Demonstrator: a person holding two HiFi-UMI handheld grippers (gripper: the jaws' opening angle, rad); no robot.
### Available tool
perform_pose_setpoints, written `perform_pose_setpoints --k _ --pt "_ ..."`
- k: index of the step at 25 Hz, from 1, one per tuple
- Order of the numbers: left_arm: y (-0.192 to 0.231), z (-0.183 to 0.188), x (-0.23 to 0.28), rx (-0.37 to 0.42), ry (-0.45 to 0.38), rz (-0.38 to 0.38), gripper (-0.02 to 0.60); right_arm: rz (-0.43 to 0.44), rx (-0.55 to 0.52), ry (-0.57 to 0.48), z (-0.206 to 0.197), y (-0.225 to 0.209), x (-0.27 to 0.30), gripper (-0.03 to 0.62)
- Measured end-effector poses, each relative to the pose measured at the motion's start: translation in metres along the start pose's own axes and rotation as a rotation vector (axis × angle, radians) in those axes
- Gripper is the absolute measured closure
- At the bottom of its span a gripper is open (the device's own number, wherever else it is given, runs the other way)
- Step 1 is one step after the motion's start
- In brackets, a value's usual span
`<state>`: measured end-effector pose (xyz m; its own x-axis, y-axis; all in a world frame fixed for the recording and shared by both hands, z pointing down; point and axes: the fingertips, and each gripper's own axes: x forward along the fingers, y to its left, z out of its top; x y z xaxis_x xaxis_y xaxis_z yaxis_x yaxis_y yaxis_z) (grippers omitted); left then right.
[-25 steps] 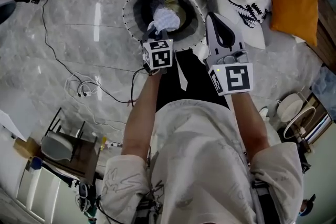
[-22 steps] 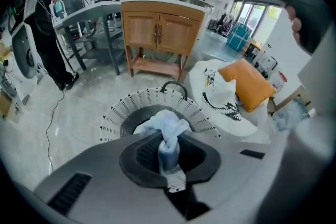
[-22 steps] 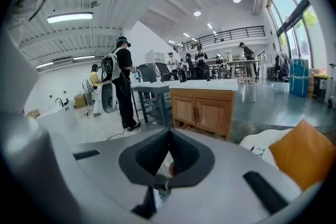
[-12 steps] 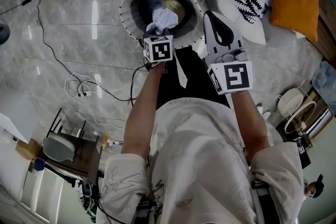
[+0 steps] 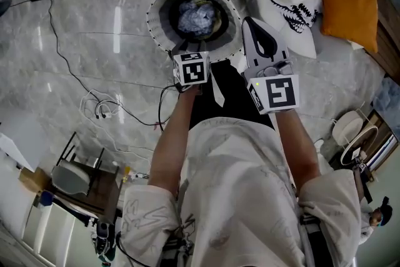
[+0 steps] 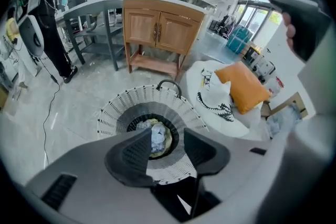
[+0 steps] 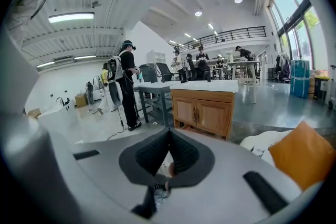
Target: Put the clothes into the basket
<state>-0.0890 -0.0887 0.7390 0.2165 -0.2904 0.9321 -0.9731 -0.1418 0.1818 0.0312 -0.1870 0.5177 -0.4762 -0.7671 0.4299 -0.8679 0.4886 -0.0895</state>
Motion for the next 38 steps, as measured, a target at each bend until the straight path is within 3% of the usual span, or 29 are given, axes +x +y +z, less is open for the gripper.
perform_pose_setpoints --k 14,24,32,38 --pt "-0.026 0.066 -0.102 0.067 -0.28 0.01 0.39 -0.027 -0.021 -0.077 0.044 -0.02 -0.043 0.606" --pt "-0.058 0.125 -0.2 0.117 -0.583 0.033 0.41 -0.018 -0.069 -0.154 0.083 -0.037 -0.079 0.606" --pt "-0.072 0.178 -0.308 0.167 -0.901 0.08 0.44 -0.001 -0.098 -0.277 0.141 -0.036 -0.101 0.606" --pt "-0.073 0.197 -0.369 0.219 -1.049 0.106 0.445 0.004 -0.102 -0.362 0.178 -0.032 -0.118 0.606"
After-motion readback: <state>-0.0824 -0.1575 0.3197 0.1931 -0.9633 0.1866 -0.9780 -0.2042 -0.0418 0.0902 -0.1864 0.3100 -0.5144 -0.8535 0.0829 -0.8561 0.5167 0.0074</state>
